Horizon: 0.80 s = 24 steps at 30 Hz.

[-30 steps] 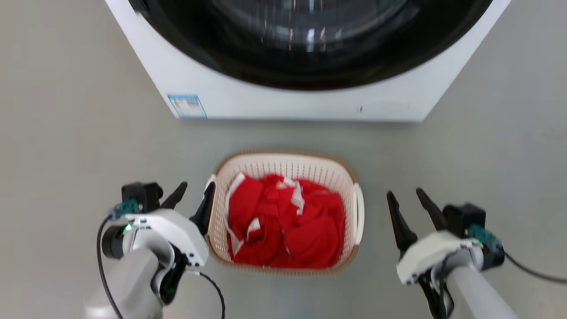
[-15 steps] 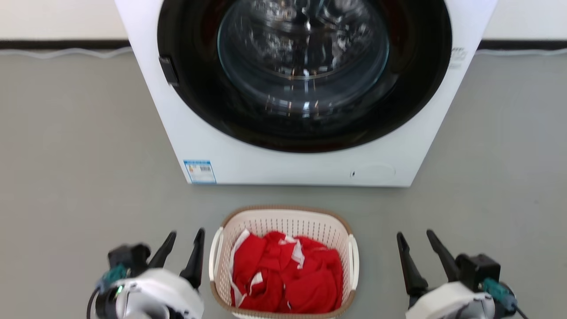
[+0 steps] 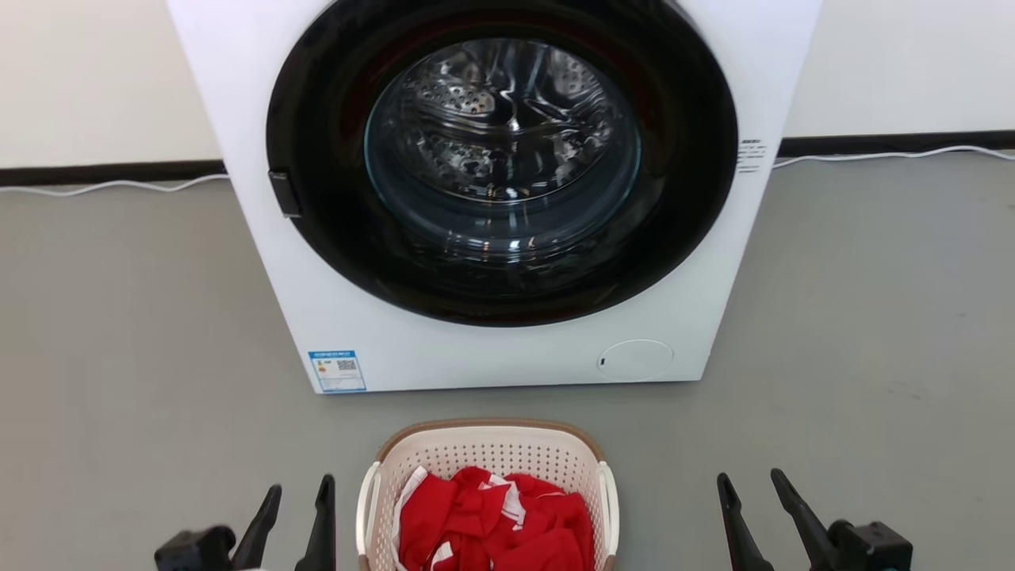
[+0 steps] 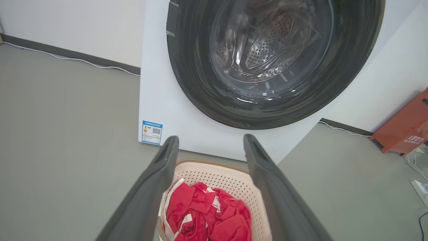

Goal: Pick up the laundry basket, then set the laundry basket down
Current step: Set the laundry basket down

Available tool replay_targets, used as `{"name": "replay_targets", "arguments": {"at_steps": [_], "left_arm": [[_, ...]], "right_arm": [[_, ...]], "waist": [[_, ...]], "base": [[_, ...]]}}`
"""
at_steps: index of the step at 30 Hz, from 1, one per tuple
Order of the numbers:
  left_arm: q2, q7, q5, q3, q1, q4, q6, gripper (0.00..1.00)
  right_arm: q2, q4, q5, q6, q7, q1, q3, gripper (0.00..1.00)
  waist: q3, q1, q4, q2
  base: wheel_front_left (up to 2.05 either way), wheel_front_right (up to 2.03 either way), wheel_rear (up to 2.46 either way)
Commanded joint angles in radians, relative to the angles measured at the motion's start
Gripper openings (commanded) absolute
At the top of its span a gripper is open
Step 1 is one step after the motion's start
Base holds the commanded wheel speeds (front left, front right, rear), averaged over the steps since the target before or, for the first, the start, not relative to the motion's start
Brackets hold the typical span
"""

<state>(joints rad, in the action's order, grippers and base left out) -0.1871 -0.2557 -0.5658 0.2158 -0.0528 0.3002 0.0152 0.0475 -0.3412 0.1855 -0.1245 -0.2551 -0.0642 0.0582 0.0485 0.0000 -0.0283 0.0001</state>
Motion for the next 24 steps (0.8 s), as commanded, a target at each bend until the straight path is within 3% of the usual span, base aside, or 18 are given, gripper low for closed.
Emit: {"name": "replay_targets", "arguments": {"at_steps": [1,24], "left_arm": [[-0.005,-0.006,0.015,-0.050,0.010,-0.039,-0.007,1.00],[0.053,-0.006,0.102,-0.196,-0.068,-0.096,-0.056,1.00]], "right_arm": [[0.003,0.036,-0.005,-0.006,-0.007,0.008,0.018,1.00],[0.003,0.094,-0.017,-0.006,-0.007,-0.046,-0.013,1.00]], "waist": [[0.005,0.0000,-0.008,-0.0001],[0.024,0.0000,-0.021,-0.0001]], "base": [[0.00,0.00,0.00],[0.00,0.00,0.00]]}}
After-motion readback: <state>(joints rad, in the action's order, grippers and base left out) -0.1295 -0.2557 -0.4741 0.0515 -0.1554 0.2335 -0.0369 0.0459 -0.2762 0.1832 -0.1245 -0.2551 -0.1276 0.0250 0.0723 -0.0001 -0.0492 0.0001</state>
